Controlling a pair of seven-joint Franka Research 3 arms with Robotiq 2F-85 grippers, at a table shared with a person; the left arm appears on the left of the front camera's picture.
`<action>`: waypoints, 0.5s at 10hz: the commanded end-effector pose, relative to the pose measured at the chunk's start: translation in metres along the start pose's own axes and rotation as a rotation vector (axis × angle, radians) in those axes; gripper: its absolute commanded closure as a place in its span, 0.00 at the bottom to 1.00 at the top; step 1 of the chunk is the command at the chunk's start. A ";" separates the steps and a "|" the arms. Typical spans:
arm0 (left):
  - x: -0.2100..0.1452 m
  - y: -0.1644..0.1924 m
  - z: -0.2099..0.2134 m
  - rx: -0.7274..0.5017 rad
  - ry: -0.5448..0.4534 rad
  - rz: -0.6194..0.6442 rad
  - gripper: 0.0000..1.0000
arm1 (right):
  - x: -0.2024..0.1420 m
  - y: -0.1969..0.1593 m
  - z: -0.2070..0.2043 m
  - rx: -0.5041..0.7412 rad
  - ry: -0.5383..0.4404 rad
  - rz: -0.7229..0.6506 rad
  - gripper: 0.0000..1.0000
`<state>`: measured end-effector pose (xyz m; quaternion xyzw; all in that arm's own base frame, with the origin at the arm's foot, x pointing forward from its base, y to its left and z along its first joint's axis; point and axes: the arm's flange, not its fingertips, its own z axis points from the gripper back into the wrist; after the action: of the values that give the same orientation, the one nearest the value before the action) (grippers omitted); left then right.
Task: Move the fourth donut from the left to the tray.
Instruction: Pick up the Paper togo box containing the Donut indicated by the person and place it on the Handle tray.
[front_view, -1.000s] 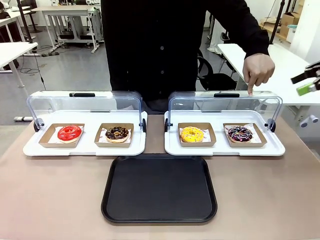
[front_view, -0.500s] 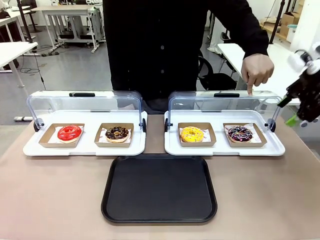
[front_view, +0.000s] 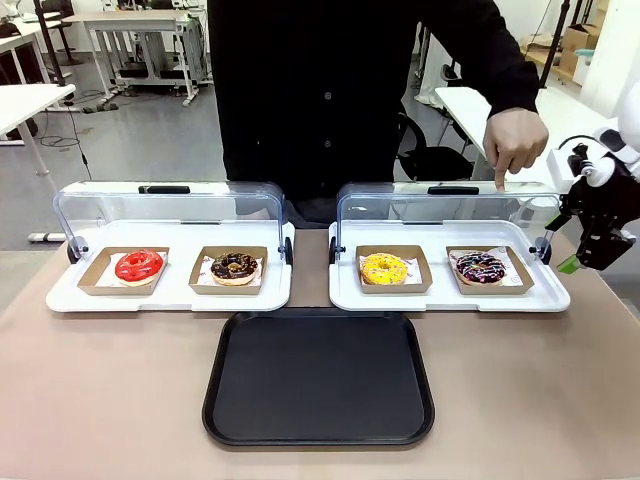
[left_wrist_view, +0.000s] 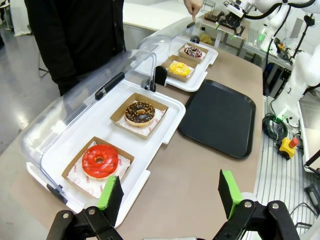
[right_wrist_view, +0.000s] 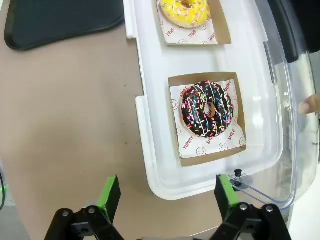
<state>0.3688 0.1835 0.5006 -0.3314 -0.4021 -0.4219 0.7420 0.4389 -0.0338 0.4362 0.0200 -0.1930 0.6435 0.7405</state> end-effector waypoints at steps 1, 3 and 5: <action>0.000 0.001 0.001 -0.004 -0.028 -0.022 0.00 | 0.002 -0.002 0.002 0.002 0.014 0.013 0.00; 0.000 0.001 0.001 -0.004 -0.028 -0.022 0.00 | 0.000 0.000 0.000 0.001 0.001 0.004 0.00; 0.000 0.001 0.001 -0.004 -0.028 -0.022 0.00 | 0.002 -0.008 -0.025 -0.014 0.052 0.039 0.00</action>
<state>0.3687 0.1836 0.5006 -0.3315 -0.4021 -0.4221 0.7418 0.4444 -0.0291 0.4262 0.0138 -0.1842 0.6525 0.7349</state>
